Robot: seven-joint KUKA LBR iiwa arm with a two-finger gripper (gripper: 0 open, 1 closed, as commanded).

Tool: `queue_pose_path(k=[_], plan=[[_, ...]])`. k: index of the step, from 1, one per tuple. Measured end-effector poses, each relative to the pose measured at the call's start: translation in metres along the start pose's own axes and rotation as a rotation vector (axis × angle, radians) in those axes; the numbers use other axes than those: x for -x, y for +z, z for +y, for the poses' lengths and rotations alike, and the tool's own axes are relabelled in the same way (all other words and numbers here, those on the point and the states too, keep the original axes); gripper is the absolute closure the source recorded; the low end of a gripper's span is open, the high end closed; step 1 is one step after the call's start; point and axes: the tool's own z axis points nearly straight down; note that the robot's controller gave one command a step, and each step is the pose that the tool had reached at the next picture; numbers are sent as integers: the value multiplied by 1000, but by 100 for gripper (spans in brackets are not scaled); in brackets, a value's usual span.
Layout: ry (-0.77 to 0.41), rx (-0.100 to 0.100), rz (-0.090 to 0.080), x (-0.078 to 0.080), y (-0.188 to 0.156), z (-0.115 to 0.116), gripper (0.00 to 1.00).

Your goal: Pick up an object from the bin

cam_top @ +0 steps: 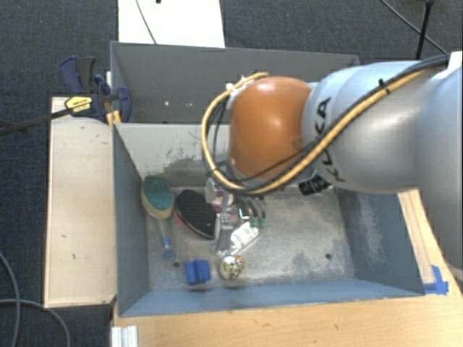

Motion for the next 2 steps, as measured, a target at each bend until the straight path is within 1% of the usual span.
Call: queue_pose_path(k=[1, 2], plan=[[-181, 0, -5, 48, 100, -54, 0], [-38, 1, -9, 37, 110, -17, 0]])
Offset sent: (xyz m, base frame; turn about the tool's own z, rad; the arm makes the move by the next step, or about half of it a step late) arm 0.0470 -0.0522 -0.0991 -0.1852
